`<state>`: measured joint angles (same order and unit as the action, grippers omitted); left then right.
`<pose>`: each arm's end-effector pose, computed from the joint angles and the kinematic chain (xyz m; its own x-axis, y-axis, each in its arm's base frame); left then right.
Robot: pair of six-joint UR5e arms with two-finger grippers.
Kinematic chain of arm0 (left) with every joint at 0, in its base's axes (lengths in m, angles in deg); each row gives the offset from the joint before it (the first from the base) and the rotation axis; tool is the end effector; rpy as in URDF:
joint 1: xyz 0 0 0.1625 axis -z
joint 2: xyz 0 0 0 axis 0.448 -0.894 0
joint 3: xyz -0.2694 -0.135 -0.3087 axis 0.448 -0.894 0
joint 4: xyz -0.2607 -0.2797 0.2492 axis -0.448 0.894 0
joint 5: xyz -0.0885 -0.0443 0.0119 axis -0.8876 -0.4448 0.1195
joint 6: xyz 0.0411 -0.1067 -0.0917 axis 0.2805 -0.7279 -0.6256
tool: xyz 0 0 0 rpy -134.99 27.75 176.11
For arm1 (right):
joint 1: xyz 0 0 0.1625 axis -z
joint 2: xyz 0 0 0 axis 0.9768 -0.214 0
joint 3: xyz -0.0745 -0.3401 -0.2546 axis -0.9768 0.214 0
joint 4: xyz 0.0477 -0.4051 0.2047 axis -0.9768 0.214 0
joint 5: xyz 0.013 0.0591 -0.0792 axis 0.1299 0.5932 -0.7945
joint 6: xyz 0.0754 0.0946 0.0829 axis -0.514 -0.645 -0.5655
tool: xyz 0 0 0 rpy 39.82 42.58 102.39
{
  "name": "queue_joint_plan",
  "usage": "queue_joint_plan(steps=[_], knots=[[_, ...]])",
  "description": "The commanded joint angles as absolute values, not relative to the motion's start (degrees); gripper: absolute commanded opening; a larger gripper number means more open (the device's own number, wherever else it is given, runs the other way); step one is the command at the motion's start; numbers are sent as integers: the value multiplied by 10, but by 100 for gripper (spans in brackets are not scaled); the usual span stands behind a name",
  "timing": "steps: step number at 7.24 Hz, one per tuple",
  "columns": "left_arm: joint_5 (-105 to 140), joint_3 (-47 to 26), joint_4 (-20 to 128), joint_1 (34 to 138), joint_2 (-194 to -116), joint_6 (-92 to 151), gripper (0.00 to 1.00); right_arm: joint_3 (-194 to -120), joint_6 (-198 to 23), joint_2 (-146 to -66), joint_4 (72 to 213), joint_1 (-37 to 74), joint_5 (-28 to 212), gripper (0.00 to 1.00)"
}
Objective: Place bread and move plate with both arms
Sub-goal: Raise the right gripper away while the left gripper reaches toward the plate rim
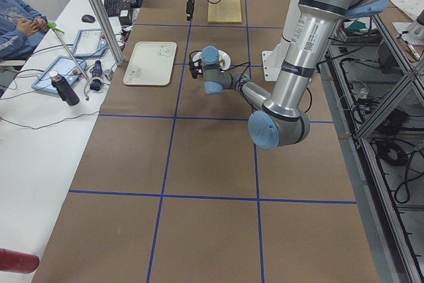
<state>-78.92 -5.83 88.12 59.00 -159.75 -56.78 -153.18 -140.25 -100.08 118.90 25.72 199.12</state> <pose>0.5812 -0.4449 0.3272 0.1195 -0.2811 -0.9522 0.1077 0.9571 -0.2690 -0.4205 -0.5985 0.3298 0.3610 0.0303 0.9321 -0.1288 0.9915 0.0177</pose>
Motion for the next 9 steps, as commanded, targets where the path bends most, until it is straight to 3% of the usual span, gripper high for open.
queue_joint_plan(steps=[1,9], knots=[[-768,-45,900,569,-1607,-576,85,-1533,-1402,-1002,1189,258,1991,99],[-753,-24,917,556,-1619,-582,60,-1533,-1401,-1002,1189,261,1990,99]])
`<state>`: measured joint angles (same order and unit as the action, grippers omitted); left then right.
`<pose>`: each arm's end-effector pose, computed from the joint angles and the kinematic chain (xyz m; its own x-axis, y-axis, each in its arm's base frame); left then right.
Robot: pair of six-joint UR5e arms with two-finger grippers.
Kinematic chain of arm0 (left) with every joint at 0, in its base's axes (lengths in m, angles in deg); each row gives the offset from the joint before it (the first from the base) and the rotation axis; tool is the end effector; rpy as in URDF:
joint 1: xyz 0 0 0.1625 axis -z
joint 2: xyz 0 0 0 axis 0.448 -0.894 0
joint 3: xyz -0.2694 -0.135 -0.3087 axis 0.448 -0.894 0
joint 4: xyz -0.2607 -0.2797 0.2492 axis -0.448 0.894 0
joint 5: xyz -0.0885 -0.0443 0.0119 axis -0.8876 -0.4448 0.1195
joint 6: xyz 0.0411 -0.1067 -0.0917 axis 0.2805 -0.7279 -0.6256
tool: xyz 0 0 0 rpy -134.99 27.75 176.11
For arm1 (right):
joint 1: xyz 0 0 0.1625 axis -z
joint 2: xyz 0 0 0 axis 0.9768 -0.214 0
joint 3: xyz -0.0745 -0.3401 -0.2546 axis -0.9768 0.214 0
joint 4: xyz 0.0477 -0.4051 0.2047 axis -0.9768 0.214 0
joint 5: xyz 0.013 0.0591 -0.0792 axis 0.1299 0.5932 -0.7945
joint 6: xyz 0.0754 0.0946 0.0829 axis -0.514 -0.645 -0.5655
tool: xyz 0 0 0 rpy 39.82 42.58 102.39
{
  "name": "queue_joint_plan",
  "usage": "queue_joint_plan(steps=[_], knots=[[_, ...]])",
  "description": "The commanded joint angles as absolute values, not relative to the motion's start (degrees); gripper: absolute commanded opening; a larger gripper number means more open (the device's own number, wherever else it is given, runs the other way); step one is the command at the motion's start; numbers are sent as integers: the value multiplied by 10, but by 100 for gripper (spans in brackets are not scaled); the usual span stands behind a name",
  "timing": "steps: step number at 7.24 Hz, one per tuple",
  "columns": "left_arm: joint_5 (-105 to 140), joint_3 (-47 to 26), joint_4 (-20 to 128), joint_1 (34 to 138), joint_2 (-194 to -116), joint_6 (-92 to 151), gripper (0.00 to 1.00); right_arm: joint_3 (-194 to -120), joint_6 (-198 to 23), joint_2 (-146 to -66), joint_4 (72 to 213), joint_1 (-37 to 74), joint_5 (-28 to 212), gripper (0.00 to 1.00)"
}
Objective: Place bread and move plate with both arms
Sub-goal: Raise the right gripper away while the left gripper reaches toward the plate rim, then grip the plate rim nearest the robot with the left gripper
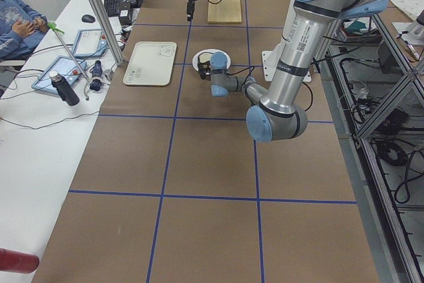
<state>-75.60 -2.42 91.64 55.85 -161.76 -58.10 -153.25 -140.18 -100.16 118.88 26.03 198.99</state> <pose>0.6168 -0.4278 0.3260 0.0902 -0.2784 -0.9562 0.1050 0.9574 -0.2689 -0.4233 -0.5962 0.3303 0.3620 0.0271 0.9318 -0.1250 0.9920 0.0197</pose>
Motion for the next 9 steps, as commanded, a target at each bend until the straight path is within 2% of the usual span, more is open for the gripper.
queue_joint_plan(steps=[1,2,3,4,5,9], knots=[[-736,-24,917,547,-1619,-582,59,-1534,-1402,-1001,1189,261,1990,99],[-722,-24,922,540,-1621,-582,57,-1534,-1402,-1002,1189,261,1990,99],[-720,-24,925,538,-1621,-583,48,-1534,-1402,-1002,1189,261,1990,99],[-721,-27,929,538,-1622,-606,28,-1534,-1402,-1002,1188,261,1991,99],[-721,-26,946,538,-1627,-617,0,-1534,-1402,-1001,1188,261,1991,99],[-664,-27,1070,543,-1627,-664,0,-1537,-1401,-1014,1191,239,2000,99]])
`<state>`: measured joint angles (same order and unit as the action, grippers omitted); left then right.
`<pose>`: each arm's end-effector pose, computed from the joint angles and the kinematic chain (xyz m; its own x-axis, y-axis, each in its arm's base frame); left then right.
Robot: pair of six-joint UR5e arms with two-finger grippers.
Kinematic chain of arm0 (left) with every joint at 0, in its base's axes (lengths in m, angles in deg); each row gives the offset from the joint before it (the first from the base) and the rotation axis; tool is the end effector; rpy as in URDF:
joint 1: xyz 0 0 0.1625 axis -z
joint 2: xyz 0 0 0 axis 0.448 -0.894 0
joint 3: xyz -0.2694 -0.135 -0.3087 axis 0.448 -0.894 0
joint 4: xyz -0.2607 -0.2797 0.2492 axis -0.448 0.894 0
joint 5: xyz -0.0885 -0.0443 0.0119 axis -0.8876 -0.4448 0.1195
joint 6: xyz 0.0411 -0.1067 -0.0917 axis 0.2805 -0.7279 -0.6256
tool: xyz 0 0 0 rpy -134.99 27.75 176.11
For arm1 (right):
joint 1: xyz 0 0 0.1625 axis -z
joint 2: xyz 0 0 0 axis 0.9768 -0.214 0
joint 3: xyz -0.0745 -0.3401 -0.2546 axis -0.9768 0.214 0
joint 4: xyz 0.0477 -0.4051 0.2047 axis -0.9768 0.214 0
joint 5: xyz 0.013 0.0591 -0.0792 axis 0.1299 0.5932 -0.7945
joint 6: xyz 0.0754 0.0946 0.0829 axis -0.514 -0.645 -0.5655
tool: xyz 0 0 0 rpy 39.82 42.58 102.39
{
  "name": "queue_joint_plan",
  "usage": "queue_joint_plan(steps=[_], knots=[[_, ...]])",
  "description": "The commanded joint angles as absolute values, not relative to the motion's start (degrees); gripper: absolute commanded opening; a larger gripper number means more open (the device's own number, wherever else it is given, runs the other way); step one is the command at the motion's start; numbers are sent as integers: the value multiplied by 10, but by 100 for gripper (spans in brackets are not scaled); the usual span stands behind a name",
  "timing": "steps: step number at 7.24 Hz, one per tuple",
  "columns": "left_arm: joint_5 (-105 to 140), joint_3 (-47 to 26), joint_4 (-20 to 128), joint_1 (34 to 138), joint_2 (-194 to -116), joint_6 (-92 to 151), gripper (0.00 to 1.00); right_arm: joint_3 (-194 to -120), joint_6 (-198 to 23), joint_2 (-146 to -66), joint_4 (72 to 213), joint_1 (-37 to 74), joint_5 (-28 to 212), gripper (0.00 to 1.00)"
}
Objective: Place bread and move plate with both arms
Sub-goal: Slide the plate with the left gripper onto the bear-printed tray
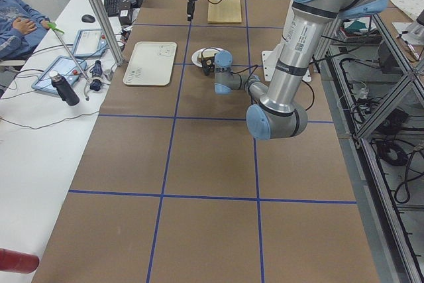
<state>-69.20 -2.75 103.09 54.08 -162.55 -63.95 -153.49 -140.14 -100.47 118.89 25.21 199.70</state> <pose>0.6113 -0.4161 0.2852 -0.1282 -0.2728 -0.9535 0.1270 0.9490 -0.2886 -0.4141 -0.5990 0.3314 0.3584 0.0320 0.9330 -0.1282 0.9916 0.0152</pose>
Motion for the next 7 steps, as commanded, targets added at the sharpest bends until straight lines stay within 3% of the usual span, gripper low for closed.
queue_joint_plan(steps=[1,3,7], knots=[[-629,-24,1066,549,-1642,-672,0,-1535,-1388,-1023,1194,225,2000,99],[-596,2,1063,580,-1673,-712,0,-1530,-1320,-1059,1195,185,2000,99],[-478,163,1004,633,-1782,-788,0,-1527,-1253,-1097,1194,169,1997,99]])
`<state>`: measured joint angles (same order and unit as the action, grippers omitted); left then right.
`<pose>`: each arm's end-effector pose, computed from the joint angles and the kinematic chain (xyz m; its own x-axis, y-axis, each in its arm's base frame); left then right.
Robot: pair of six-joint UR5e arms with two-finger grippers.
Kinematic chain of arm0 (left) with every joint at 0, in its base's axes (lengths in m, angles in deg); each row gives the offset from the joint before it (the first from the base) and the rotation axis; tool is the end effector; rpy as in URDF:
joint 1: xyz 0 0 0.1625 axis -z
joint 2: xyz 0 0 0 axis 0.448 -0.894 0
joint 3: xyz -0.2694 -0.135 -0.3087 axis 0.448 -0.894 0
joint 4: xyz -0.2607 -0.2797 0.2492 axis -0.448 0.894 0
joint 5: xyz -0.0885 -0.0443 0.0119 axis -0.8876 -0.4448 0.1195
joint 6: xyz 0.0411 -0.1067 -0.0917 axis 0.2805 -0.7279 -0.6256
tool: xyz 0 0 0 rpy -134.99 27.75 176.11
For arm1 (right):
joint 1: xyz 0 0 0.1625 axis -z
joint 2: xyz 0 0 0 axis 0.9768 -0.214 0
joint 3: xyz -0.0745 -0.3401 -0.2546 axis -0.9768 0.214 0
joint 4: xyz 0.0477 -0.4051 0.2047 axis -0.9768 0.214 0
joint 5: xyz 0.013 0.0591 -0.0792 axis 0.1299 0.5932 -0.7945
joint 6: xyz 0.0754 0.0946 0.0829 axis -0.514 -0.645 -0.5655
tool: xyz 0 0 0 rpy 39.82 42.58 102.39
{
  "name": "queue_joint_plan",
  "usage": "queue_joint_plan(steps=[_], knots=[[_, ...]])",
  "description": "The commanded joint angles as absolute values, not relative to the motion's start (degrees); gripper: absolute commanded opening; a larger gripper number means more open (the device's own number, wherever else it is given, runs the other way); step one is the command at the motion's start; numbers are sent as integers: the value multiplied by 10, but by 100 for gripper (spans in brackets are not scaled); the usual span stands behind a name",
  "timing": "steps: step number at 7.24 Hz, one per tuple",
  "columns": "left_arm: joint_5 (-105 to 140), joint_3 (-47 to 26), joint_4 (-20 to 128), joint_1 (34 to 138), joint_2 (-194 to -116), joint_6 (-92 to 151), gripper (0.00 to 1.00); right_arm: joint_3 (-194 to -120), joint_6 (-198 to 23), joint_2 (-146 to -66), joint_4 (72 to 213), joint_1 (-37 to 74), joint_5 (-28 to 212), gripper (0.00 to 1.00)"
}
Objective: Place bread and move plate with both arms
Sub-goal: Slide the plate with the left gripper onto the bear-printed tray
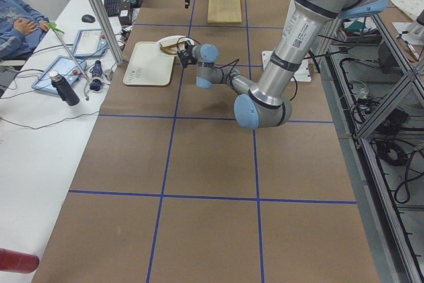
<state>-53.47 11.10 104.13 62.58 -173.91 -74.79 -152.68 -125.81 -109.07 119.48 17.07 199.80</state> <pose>0.5912 -0.5856 0.2601 -0.3168 -0.3747 -0.8713 0.4541 0.7466 -0.4862 -0.3097 -0.6240 0.4477 0.4810 -0.0234 0.8764 -0.1556 0.9815 0.1116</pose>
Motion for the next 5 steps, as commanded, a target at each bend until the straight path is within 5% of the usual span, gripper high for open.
queue_joint_plan(steps=[1,5], knots=[[-439,206,976,632,-1827,-833,0,-1527,-1253,-1097,1194,169,1994,99],[-314,316,956,594,-1911,-967,0,-1527,-1253,-1095,1194,169,1990,99]])
